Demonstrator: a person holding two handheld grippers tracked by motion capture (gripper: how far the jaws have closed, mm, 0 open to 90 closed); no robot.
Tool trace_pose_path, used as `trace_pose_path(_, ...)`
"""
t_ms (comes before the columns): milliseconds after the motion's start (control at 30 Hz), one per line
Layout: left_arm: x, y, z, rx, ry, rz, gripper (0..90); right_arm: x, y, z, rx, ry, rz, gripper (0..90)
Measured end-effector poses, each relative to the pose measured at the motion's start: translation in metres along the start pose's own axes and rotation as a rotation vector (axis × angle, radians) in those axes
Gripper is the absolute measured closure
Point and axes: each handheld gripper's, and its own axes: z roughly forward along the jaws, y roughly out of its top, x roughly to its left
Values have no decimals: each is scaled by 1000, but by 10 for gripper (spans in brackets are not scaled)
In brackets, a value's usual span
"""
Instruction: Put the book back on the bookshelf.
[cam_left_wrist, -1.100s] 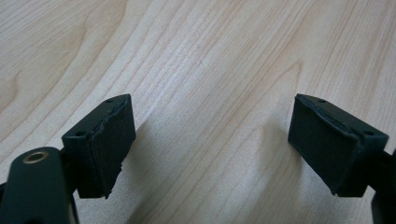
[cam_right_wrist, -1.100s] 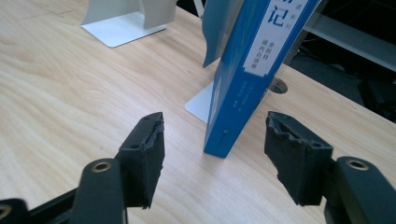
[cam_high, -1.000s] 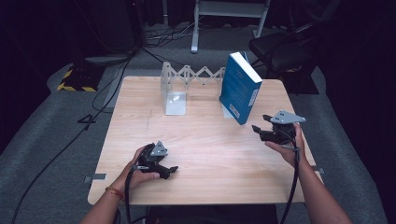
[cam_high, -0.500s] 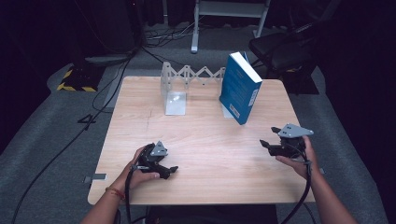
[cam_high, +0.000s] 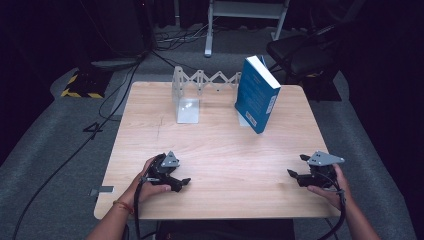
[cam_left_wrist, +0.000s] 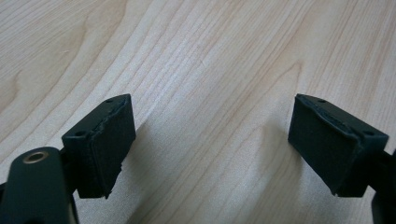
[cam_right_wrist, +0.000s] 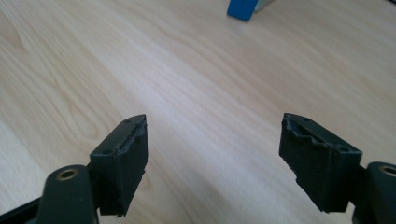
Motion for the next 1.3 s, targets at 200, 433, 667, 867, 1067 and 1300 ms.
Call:
trace_pose_path(200,0,0,0,0,0,0,153,-3,-28,-5,20,-9,66,247)
trace_pose_path(433,0,0,0,0,0,0,153,-15,-63,-14,17,1,218,254)
trace_pose_path(667,0,0,0,0,0,0,153,-18,-67,-17,25,5,247,249)
trace_pose_path(867,-1,0,0,1,2,-4,152,-18,-67,-17,24,8,244,247)
trace_pose_path(1067,-1,0,0,1,7,-6,152,-18,-67,-16,23,6,247,249)
trace_pose_path(1300,-1,0,0,1,7,-9,152,-19,-67,-17,26,-3,253,248)
